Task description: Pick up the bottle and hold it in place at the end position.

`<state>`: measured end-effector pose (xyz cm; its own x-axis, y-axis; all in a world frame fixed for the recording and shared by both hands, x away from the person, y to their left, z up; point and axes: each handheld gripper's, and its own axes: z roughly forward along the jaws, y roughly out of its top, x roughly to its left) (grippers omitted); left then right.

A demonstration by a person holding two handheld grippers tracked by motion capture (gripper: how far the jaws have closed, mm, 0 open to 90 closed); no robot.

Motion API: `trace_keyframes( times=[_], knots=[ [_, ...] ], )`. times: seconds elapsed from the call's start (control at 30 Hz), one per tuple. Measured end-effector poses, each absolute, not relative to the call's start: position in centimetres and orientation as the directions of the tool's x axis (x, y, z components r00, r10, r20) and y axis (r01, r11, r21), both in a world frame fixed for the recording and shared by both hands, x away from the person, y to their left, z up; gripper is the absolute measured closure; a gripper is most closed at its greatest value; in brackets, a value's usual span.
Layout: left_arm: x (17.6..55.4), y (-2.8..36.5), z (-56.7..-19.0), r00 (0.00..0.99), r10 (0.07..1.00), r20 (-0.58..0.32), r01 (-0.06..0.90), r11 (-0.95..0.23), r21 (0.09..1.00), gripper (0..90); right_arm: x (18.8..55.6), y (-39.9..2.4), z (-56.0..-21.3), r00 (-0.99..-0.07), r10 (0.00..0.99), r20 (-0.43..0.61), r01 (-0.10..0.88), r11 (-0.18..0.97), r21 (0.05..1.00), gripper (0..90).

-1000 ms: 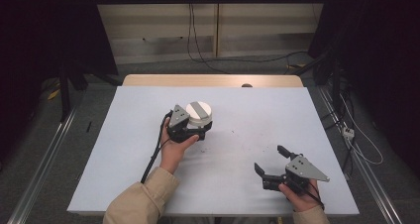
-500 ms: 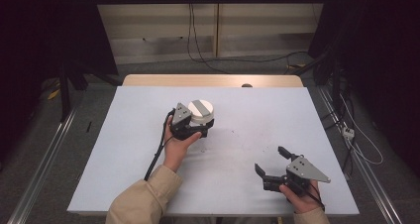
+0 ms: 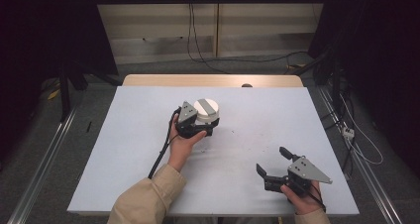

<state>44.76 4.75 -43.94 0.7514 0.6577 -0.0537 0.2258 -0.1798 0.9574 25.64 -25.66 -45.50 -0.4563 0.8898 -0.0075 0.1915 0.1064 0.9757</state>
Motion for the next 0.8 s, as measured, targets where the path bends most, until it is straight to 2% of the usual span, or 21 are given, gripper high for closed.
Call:
trace_keyframes(
  times=[0.8],
  knots=[
    [45.7,2.9,-45.1,0.756,0.653,-0.053,0.223,-0.180,0.958,18.4,25.2,-26.0,-45.6,-0.432,0.902,-0.012,0.197,0.108,0.974,2.8]
  ],
)
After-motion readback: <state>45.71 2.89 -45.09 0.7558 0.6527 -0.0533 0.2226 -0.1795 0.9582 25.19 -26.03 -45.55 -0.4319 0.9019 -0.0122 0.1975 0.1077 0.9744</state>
